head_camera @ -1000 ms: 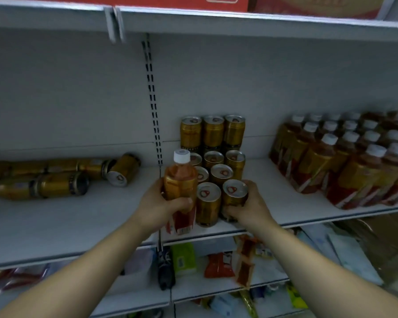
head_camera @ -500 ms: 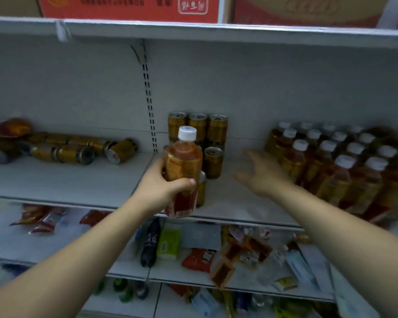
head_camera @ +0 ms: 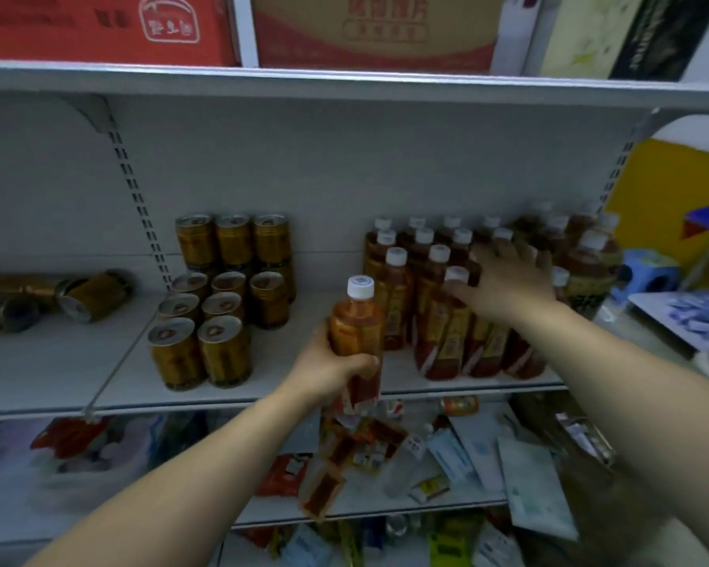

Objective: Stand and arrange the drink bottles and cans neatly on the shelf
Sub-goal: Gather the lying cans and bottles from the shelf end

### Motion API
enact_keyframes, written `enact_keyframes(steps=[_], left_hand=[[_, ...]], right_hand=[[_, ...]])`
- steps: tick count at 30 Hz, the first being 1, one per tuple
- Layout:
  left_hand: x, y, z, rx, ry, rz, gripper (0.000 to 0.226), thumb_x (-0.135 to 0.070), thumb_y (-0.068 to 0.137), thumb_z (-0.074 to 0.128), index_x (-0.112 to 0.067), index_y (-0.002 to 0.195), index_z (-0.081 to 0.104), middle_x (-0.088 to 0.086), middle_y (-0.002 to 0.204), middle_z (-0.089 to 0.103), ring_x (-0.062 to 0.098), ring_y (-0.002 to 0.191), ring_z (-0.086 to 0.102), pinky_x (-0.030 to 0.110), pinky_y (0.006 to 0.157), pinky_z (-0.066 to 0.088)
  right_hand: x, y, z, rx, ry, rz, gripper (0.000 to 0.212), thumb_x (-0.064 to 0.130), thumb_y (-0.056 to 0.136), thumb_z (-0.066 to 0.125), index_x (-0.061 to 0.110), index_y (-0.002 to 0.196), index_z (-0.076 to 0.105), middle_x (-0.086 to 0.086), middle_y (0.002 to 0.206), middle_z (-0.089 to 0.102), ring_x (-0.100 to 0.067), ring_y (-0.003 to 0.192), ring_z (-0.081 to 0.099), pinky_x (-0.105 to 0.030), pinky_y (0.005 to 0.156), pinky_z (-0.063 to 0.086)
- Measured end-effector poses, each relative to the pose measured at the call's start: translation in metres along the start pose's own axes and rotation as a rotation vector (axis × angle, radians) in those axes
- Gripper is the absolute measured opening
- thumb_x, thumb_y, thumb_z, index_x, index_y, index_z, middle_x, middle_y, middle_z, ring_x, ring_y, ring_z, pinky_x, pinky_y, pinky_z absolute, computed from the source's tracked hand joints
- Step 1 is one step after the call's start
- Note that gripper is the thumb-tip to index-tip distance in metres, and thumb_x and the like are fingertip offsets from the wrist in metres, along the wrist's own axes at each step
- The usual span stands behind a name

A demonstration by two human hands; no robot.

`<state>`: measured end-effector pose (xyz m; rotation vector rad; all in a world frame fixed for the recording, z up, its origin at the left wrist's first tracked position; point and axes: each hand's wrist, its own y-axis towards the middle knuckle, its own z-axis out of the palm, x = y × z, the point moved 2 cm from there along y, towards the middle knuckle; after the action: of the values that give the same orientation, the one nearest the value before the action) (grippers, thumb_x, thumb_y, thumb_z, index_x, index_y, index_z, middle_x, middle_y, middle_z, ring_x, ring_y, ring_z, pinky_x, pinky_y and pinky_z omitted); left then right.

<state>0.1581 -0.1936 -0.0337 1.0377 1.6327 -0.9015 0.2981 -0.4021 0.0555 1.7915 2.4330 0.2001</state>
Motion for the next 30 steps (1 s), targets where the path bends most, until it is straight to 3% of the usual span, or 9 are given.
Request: enact_keyframes(steps=[3, 7, 12, 16, 19, 27, 30], left_hand=[[0.002, 0.01, 0.032, 0.032, -0.031, 0.005, 0.067, -0.018, 0.068, 0.082, -0.026, 0.12, 0.04, -0.003, 0.112, 0.059, 0.016, 0.1, 0.058, 0.032, 0.084, 0.048], [0.004, 0.027, 0.058, 0.016, 0.002, 0.065, 0.085, -0.022, 0.069, 0.083, -0.021, 0.134, 0.028, -0.005, 0.119, 0.05, 0.014, 0.105, 0.052, 0.031, 0.087, 0.044], [0.01, 0.041, 0.061, 0.158, 0.123, 0.067, 0.1, -0.016, 0.072, 0.077, -0.02, 0.144, 0.008, -0.002, 0.13, 0.044, 0.014, 0.116, 0.047, 0.029, 0.092, 0.041], [0.012, 0.039, 0.064, 0.097, 0.195, 0.111, 0.088, -0.017, 0.079, 0.074, -0.02, 0.144, 0.014, -0.009, 0.125, 0.042, 0.009, 0.115, 0.043, 0.026, 0.091, 0.038], [0.012, 0.038, 0.076, -0.021, 0.2, 0.119, 0.084, -0.021, 0.08, 0.073, -0.023, 0.142, 0.017, -0.002, 0.132, 0.048, 0.019, 0.12, 0.05, 0.034, 0.094, 0.044], [0.013, 0.039, 0.087, -0.172, 0.272, 0.093, 0.093, -0.032, 0.069, 0.081, -0.016, 0.14, 0.023, 0.007, 0.134, 0.047, 0.027, 0.122, 0.049, 0.041, 0.097, 0.046], [0.007, 0.044, 0.085, -0.104, 0.282, 0.046, 0.104, -0.036, 0.066, 0.083, -0.016, 0.144, 0.017, 0.007, 0.141, 0.041, 0.028, 0.129, 0.042, 0.046, 0.104, 0.041]], right_hand=[[-0.014, 0.0, 0.015, 0.153, 0.082, 0.055, 0.089, 0.086, 0.079, 0.02, 0.037, 0.153, 0.014, -0.006, 0.163, 0.005, -0.036, 0.148, 0.006, -0.055, 0.116, 0.005], [-0.013, -0.001, 0.025, 0.114, 0.052, 0.049, 0.086, 0.085, 0.081, 0.011, 0.039, 0.153, 0.013, -0.009, 0.163, 0.002, -0.032, 0.149, 0.003, -0.056, 0.116, -0.007], [-0.016, 0.0, 0.03, 0.092, 0.069, 0.046, 0.083, 0.085, 0.08, 0.013, 0.042, 0.151, 0.018, -0.008, 0.162, 0.008, -0.032, 0.148, 0.009, -0.055, 0.117, -0.007], [-0.016, 0.003, 0.035, 0.046, 0.074, 0.055, 0.084, 0.085, 0.08, 0.013, 0.04, 0.15, 0.021, -0.009, 0.159, 0.014, -0.034, 0.146, 0.015, -0.057, 0.117, -0.001], [-0.017, 0.003, 0.036, 0.032, 0.054, 0.053, 0.084, 0.085, 0.08, 0.013, 0.04, 0.15, 0.02, -0.008, 0.159, 0.014, -0.034, 0.146, 0.014, -0.057, 0.117, -0.002], [-0.016, 0.0, 0.033, 0.036, 0.082, 0.051, 0.084, 0.085, 0.08, 0.016, 0.04, 0.151, 0.018, -0.008, 0.159, 0.015, -0.033, 0.146, 0.016, -0.057, 0.117, -0.004], [-0.014, -0.001, 0.029, 0.052, 0.086, 0.06, 0.088, 0.085, 0.08, 0.019, 0.037, 0.153, 0.009, -0.007, 0.161, 0.013, -0.032, 0.147, 0.015, -0.057, 0.117, -0.005]])
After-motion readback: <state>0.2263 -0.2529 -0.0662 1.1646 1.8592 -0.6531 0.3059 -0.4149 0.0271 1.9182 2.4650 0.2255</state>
